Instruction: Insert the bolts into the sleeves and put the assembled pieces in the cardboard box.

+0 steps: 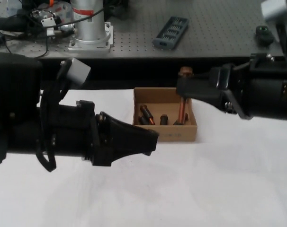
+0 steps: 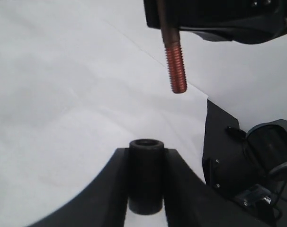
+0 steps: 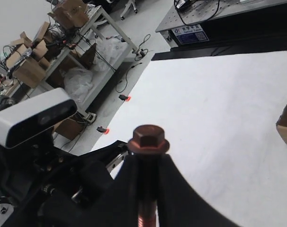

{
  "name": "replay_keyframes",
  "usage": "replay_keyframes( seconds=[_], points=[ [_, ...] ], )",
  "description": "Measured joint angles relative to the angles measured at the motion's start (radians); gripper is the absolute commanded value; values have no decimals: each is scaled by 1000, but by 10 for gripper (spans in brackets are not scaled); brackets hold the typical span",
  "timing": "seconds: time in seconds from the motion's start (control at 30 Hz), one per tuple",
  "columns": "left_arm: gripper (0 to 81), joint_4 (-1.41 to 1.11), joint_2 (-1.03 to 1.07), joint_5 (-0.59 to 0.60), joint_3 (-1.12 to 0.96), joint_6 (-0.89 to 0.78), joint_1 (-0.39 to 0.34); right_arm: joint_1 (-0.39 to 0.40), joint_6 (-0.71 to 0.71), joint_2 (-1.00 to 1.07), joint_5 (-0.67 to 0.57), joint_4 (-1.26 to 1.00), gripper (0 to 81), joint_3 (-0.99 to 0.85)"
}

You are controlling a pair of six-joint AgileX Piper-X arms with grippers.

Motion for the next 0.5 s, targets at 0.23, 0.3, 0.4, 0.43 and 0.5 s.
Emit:
replay_keyframes(
  seconds=[0.23,0.3,0.4,0.43,0.5],
  points=[
    [6,-30,5,9,1,-39,0,-4,3,6,-43,-7,16,-19],
    [6,-40,7,17,1,-45,0,-4,3,6,-53,-7,16,-29],
    [6,-76,7,41,1,-62,0,-4,13,6,-68,-9,16,-43],
    [6,-88,7,45,1,-74,0,-4,18,6,-71,-11,16,-45],
    [6,-104,7,48,1,-87,0,-4,25,6,-73,-15,16,-45]
  ],
)
